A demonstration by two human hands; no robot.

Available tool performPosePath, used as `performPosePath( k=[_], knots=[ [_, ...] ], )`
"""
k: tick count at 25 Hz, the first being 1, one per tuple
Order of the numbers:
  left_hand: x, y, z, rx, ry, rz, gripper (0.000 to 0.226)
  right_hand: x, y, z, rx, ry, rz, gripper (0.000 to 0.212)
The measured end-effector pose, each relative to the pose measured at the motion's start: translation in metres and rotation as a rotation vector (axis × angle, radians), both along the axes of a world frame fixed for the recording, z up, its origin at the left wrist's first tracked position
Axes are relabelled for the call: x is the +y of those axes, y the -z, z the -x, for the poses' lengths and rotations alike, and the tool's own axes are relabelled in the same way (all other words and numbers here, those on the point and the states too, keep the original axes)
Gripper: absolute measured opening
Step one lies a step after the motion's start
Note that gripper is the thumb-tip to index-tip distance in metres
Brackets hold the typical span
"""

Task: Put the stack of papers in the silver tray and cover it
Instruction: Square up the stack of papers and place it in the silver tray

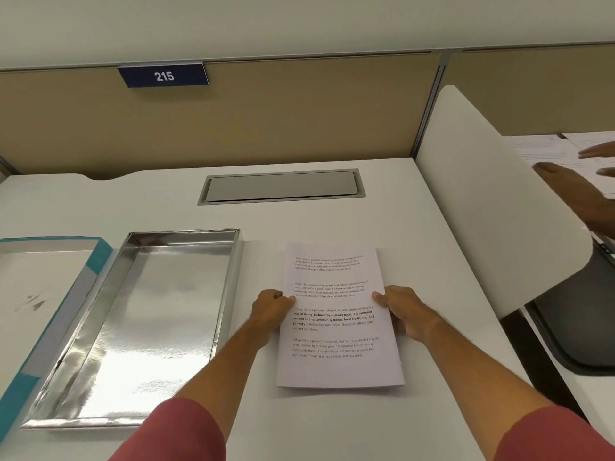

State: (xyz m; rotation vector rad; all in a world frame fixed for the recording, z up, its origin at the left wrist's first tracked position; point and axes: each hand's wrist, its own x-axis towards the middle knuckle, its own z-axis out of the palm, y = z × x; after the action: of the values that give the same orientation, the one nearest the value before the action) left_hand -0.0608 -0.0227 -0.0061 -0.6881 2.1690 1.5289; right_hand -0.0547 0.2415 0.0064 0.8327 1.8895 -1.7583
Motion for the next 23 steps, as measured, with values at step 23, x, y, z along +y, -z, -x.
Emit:
performPosePath(
  k=[23],
  knots=[
    [-0.007,-0.106,-0.007,0.631,0.127,0.023,0.021,0.003,-0.088,-0.001,0.716,-0.069,-0.037,0.021]
  ],
)
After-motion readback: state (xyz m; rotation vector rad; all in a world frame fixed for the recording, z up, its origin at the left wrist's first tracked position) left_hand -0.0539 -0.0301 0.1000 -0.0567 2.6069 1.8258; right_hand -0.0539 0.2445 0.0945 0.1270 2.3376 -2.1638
